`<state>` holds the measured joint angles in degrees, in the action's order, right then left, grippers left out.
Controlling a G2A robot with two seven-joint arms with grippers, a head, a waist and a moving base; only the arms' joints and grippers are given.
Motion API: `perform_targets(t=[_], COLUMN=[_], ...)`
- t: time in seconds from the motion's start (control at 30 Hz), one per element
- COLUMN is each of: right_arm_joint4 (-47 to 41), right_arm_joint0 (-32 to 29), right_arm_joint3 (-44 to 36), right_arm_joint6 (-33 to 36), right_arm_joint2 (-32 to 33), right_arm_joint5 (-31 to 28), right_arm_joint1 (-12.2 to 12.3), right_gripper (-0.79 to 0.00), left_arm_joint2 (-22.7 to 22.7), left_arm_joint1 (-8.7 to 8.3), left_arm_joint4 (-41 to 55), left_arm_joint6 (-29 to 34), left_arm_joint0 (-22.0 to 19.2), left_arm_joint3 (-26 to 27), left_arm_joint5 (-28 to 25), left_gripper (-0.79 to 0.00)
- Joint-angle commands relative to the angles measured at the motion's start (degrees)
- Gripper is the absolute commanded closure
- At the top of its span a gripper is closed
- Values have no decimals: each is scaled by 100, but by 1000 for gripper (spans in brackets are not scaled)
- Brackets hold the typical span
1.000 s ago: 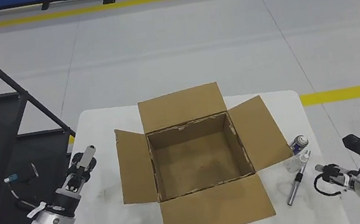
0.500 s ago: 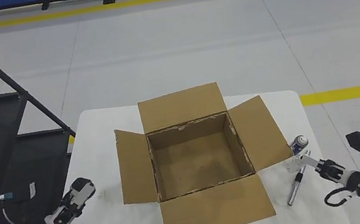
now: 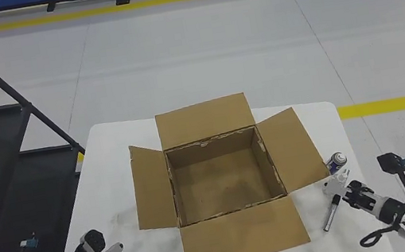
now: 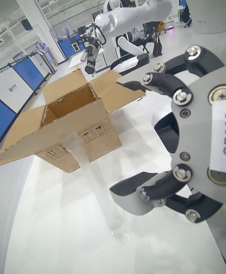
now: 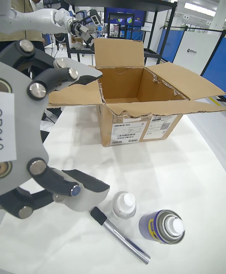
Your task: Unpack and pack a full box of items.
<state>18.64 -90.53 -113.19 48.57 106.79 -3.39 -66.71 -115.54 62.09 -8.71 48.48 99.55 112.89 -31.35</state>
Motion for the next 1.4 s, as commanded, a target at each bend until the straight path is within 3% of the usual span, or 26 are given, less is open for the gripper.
perform_targets(t=[0.0,0.07,0.23,0.47,0.73,1.1,1.37], right_arm_joint4=[0,-74,-316,-699,-778,-606,-526], right_arm_joint0=[0,-22,-85,-238,-556,-911,-1117], right_arm_joint3=[0,16,173,286,115,-125,-294], right_arm_joint6=[0,-136,-432,-492,-733,-926,-1035], right_arm_joint2=[0,-46,-131,42,171,213,210], right_arm_joint5=[0,-50,-361,-974,-1417,-1642,-1679], right_arm_joint1=[0,-7,-10,24,46,74,90], right_gripper=[-785,-785,-785,-785,-785,-785,-785], left_arm_joint2=[0,5,536,1306,2224,3185,3327], left_arm_joint1=[0,0,39,74,155,275,303], left_arm_joint4=[19,-515,-2010,-3778,-5705,-6296,-6263], left_arm_joint6=[-2,-222,-972,-2100,-3512,-4659,-4847], left_arm_joint0=[0,-31,62,96,-287,-1108,-1364], left_arm_joint3=[0,120,308,179,-483,-1572,-1830], left_arm_joint5=[0,31,-5,-776,-181,411,553], left_gripper=[-785,-785,-785,-785,-785,-785,-785])
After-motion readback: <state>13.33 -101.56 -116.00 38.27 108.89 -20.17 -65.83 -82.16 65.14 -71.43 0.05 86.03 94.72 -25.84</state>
